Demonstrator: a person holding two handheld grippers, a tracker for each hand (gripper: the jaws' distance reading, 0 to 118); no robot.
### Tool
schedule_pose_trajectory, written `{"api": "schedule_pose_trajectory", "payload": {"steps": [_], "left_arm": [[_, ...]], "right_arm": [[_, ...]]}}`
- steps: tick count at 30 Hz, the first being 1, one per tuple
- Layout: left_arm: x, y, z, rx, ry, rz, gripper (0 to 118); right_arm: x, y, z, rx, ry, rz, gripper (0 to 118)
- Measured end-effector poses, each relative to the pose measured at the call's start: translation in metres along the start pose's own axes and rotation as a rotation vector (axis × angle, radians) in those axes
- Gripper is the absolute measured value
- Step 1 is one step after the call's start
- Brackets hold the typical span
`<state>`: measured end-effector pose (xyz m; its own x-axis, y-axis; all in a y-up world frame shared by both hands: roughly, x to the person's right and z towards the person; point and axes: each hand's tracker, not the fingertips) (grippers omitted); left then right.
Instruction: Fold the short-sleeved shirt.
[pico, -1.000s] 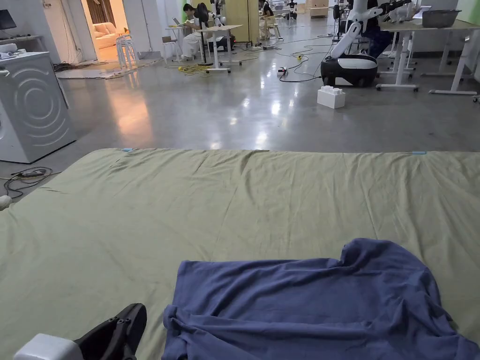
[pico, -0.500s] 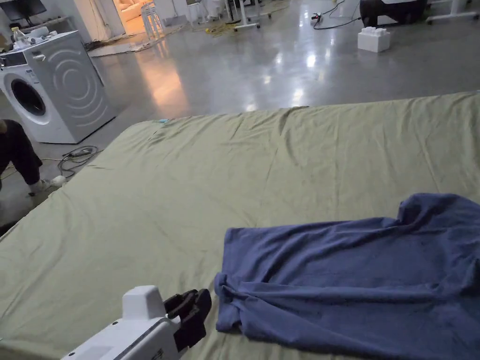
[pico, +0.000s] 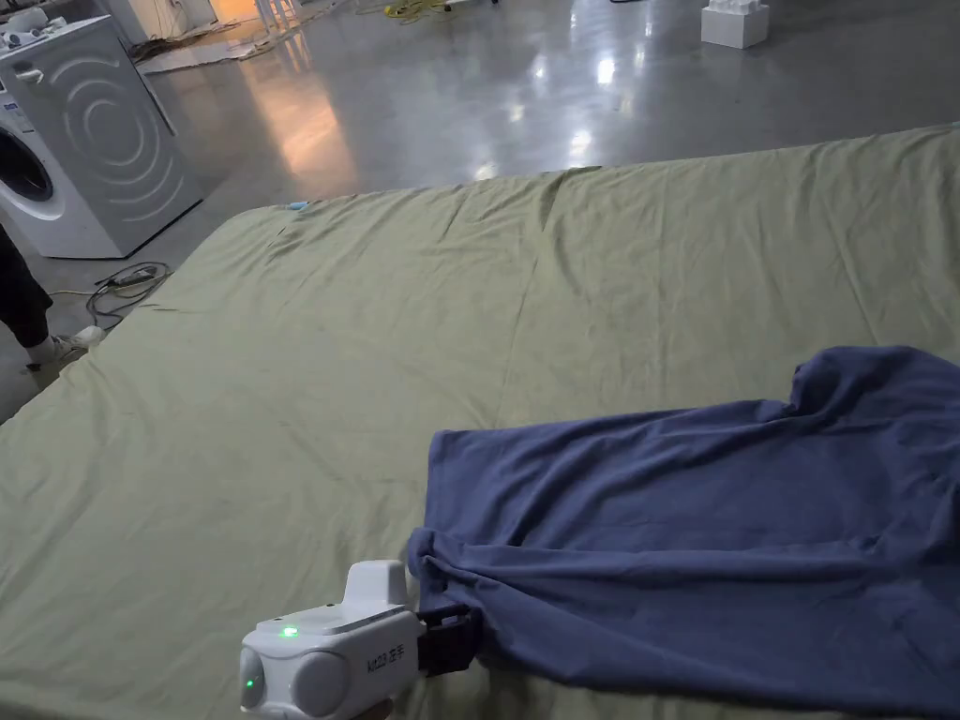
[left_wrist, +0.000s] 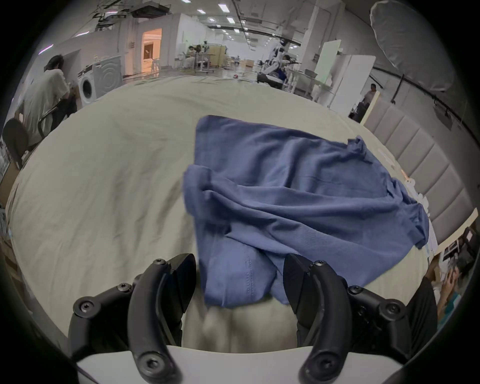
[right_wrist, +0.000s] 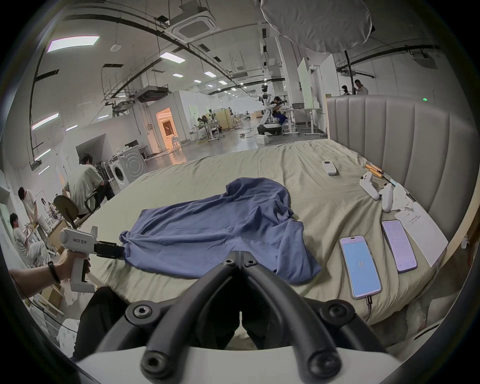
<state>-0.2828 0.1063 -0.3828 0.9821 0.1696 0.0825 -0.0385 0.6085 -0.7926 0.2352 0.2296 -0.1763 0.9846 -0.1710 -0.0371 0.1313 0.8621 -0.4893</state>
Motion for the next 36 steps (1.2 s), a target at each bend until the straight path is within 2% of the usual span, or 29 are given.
{"api": "schedule_pose_trajectory", "payload": {"steps": [2, 4, 7, 10, 11, 13, 14, 15, 17, 19, 24, 25, 26, 27, 28, 29, 30, 31, 32, 34, 35, 36], "left_arm": [[0.008, 0.0, -0.01, -0.045, 0.06, -0.067, 66], [0.011, 0.005, -0.014, -0.077, 0.085, -0.056, 56], [0.02, 0.009, -0.01, -0.083, 0.112, -0.136, 29], [0.02, 0.01, -0.014, -0.093, 0.104, -0.153, 26], [0.019, 0.011, -0.016, -0.103, 0.101, -0.143, 26], [0.018, 0.012, -0.021, -0.125, 0.096, -0.118, 26], [0.018, 0.014, -0.022, -0.133, 0.093, -0.118, 26], [0.019, 0.014, -0.023, -0.142, 0.095, -0.127, 26], [0.024, 0.014, -0.022, -0.15, 0.105, -0.158, 26], [0.026, 0.016, -0.024, -0.151, 0.116, -0.166, 26], [0.025, 0.017, -0.024, -0.149, 0.115, -0.161, 26], [0.025, 0.017, -0.023, -0.149, 0.113, -0.159, 26], [0.024, 0.017, -0.024, -0.149, 0.109, -0.155, 26], [0.022, 0.017, -0.024, -0.146, 0.108, -0.151, 26], [0.022, 0.017, -0.024, -0.143, 0.108, -0.148, 26], [0.022, 0.017, -0.024, -0.138, 0.108, -0.146, 26], [0.026, 0.016, -0.021, -0.132, 0.108, -0.143, 26], [0.027, 0.016, -0.019, -0.126, 0.108, -0.142, 26], [0.028, 0.018, -0.017, -0.123, 0.108, -0.141, 26], [0.023, 0.019, -0.013, -0.121, 0.1, -0.122, 23], [0.021, 0.02, -0.006, -0.113, 0.091, -0.11, 15], [0.021, 0.019, 0.007, -0.031, 0.063, -0.129, 12]], "right_arm": [[-0.004, 0.002, -0.001, -0.012, -0.01, 0.008, 0], [-0.002, 0.002, -0.001, -0.02, -0.017, 0.011, 0], [-0.001, 0.002, -0.004, -0.023, -0.018, 0.006, 0], [0.005, 0.004, -0.012, -0.033, -0.026, 0.008, 2], [0.007, 0.005, -0.016, -0.039, -0.03, 0.006, 9], [0.015, 0.005, -0.03, -0.046, -0.043, -0.002, 65], [0.021, 0.005, -0.04, -0.066, -0.045, -0.004, 86], [0.028, 0.002, -0.055, -0.108, -0.071, -0.005, 92], [0.051, -0.009, -0.086, -0.149, -0.147, -0.017, 88], [0.07, -0.013, -0.113, -0.158, -0.13, -0.02, 88], [0.103, -0.016, -0.176, -0.322, -0.224, -0.156, 86], [0.106, -0.02, -0.184, -0.353, -0.205, -0.154, 80], [0.106, -0.022, -0.189, -0.369, -0.186, -0.149, 68], [0.103, -0.025, -0.192, -0.396, -0.18, -0.119, 60], [0.097, -0.027, -0.19, -0.38, -0.215, -0.032, 56], [0.091, -0.027, -0.185, -0.352, -0.209, 0.038, 44], [0.09, -0.025, -0.182, -0.349, -0.167, 0.049, 5], [0.089, -0.025, -0.183, -0.367, -0.115, 0.038, 4], [0.086, -0.023, -0.181, -0.372, -0.185, 0.047, 4], [0.079, -0.017, -0.179, -0.375, -0.184, 0.089, 4], [0.077, -0.013, -0.175, -0.366, -0.197, 0.108, 4], [0.076, -0.008, -0.17, -0.359, -0.202, 0.109, 4]]}}
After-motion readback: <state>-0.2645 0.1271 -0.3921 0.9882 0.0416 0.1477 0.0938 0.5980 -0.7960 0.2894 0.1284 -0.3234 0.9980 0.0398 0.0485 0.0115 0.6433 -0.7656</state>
